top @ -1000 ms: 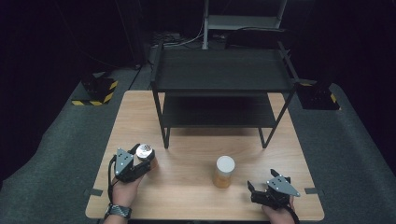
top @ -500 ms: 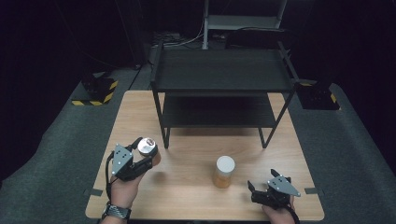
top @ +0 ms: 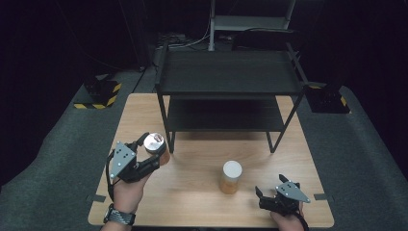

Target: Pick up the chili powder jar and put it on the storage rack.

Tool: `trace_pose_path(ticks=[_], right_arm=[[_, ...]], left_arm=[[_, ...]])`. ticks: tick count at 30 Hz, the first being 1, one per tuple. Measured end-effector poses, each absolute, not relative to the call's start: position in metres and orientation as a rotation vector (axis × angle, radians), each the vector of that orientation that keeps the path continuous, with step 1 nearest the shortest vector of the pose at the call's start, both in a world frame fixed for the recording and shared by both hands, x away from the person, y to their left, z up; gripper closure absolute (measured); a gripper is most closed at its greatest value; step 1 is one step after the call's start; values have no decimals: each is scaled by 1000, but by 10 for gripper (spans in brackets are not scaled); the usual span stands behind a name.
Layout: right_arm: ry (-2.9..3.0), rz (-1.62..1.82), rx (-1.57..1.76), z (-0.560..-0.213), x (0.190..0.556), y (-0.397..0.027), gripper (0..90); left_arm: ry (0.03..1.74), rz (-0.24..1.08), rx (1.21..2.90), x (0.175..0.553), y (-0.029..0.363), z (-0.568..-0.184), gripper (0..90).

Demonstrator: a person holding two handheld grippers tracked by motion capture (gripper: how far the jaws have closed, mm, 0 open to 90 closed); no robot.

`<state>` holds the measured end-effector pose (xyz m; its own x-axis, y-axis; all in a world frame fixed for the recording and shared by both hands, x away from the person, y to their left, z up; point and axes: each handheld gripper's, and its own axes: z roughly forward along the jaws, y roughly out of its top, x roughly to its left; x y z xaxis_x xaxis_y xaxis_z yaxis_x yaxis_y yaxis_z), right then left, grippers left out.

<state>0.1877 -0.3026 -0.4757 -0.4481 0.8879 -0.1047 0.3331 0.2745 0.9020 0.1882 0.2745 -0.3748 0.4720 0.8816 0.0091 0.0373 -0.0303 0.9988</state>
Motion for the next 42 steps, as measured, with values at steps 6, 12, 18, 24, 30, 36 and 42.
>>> trace_pose_path(ticks=[6, 12, 18, 24, 30, 36, 42], right_arm=[[1924, 1145, 1096, -476, 188, -303, 4], [1926, 1143, 1092, -476, 188, -303, 4], [1926, 1142, 1089, -476, 188, -303, 4], [1928, 1145, 1087, -476, 188, -303, 4], [1929, 1145, 1088, -476, 188, -303, 4], [1930, 1143, 1085, -476, 188, -303, 5], [1929, 1146, 1086, -476, 188, -303, 4]], left_arm=[[835, 841, 1430, 187, 272, -359, 352], [815, 839, 1412, 189, 269, -343, 353], [795, 849, 1397, 193, 264, -326, 354], [778, 860, 1376, 199, 261, -311, 354], [754, 865, 1357, 203, 256, -300, 354], [732, 872, 1338, 209, 250, -288, 354], [731, 868, 1313, 217, 247, -276, 354]])
